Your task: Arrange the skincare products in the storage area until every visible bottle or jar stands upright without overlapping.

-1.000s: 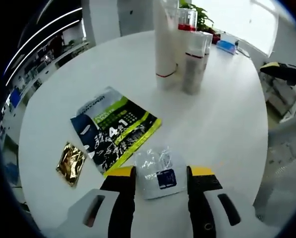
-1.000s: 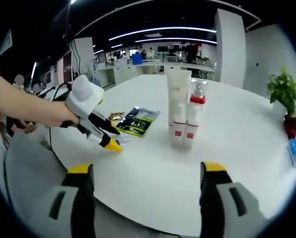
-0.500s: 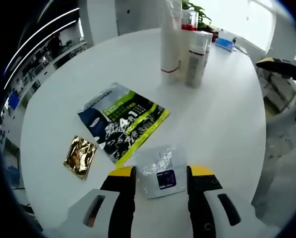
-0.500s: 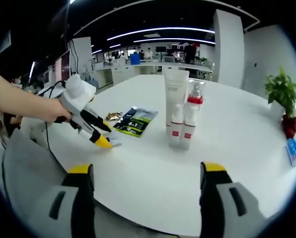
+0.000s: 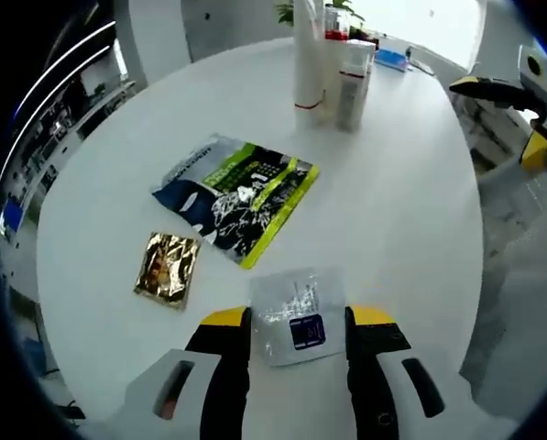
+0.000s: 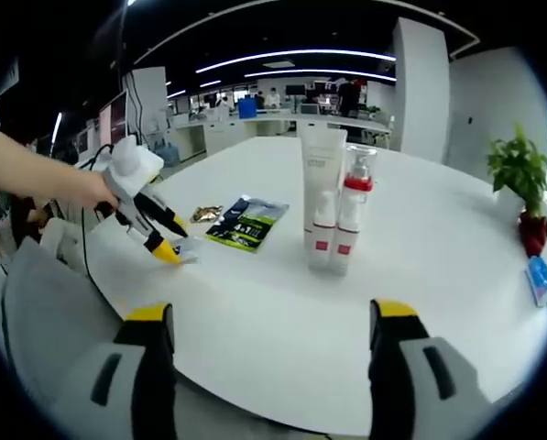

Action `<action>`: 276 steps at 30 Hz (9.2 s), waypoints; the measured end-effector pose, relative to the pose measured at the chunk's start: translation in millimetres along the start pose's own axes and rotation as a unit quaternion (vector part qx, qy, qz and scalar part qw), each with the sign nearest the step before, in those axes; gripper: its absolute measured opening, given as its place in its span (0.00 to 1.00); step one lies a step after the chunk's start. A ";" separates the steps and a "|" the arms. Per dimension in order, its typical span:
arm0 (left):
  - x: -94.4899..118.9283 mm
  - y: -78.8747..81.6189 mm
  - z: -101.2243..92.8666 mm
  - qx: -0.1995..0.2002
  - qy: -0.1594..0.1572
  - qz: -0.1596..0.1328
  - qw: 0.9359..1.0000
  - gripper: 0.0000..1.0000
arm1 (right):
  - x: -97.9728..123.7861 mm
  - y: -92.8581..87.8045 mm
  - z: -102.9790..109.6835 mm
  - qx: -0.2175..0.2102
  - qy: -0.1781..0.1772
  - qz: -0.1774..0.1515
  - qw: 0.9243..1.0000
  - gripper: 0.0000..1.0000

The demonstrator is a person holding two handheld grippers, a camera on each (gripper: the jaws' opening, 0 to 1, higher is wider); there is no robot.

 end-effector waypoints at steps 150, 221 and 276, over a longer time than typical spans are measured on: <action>-43.2 104.2 7.7 0.282 0.093 -0.106 0.949 0.18 | 0.6 -2.2 -6.1 -0.018 -0.041 0.013 0.999 0.81; 86.8 113.6 -103.8 0.392 -0.115 -0.409 0.816 0.41 | 4.7 61.7 42.5 -0.327 0.167 -0.165 0.916 0.02; 128.4 95.1 -89.9 0.407 -0.316 -0.478 0.711 0.00 | 11.2 96.6 18.0 -0.385 0.321 -0.228 0.834 0.18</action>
Point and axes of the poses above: the point that each gripper's makers call its tool centre point, and the gripper's own axes: x roughly backward along the fingers, z roughly to its left, y roughly out of its top, the point moved 9 cm from there along x, roughly backward along the fingers, and after that the axes turned 2 degrees about -z, right-handed, at the moved point
